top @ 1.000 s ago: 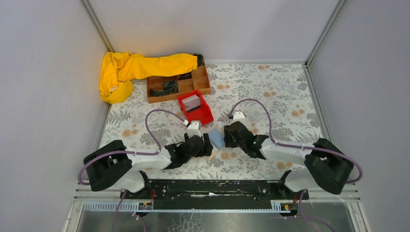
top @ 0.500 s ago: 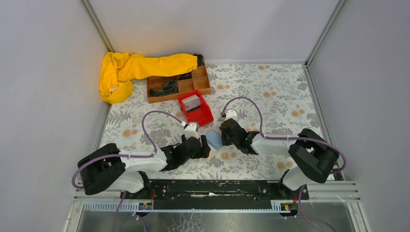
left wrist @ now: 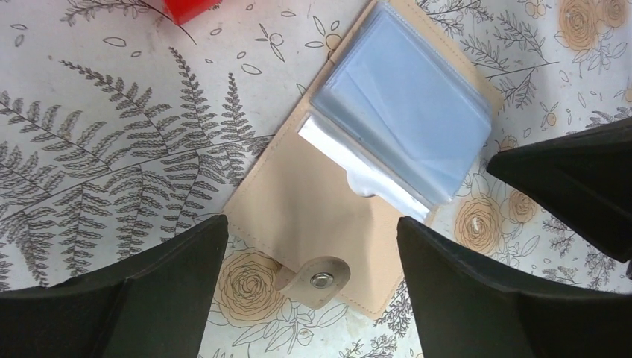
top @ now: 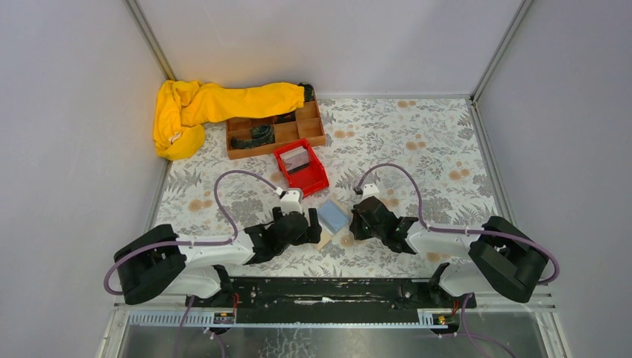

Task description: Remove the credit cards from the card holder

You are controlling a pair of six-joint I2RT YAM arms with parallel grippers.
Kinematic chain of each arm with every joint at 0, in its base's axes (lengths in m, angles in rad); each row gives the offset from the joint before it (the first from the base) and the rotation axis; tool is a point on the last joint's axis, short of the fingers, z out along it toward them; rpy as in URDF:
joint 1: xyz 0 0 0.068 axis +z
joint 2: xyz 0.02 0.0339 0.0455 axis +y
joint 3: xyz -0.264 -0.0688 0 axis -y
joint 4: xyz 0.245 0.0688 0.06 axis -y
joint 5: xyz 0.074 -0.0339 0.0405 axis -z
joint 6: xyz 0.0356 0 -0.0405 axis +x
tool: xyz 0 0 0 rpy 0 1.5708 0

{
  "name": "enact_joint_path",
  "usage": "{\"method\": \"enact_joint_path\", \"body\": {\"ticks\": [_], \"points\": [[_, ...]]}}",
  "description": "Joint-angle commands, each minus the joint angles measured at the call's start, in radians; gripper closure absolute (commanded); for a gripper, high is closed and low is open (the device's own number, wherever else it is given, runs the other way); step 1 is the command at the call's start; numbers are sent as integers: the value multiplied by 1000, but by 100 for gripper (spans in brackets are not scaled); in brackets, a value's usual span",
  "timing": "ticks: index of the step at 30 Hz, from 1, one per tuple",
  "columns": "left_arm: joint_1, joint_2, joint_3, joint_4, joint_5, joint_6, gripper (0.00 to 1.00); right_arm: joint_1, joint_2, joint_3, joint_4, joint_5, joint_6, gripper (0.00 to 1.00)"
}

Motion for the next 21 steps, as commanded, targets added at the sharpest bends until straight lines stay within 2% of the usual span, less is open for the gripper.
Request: {"method": "enact_joint_path", "body": {"ticks": [1,6,10,12,13,14,17,18,19,21], "points": [[9,-31,24,-25,-52,23,6,5,-49,-30,-6,-24,33,100],[8,-69,35,-34,-22,21,2,6,-106,-26,-26,20,28,100],[5,-90,33,-29,-8,-7,9,1,-102,34,-61,85,-50,100],[3,-90,27,-28,-17,-22,20,-6,-64,96,-87,95,-89,100],[2,-91,24,-29,-21,-31,29,-10,-46,124,-91,95,-102,100],[3,-90,21,-28,-24,-41,41,-13,-25,150,-88,92,-112,100],[1,-85,6,-24,-24,-58,83,-15,47,233,-88,93,-132,100],[2,-82,0,-22,-22,-63,92,-14,75,263,-93,95,-135,100],[2,-81,-4,-20,-19,-65,98,-14,101,288,-89,101,-138,100],[1,-78,-15,-15,-15,-71,100,-15,166,349,-86,103,-143,100]]}}
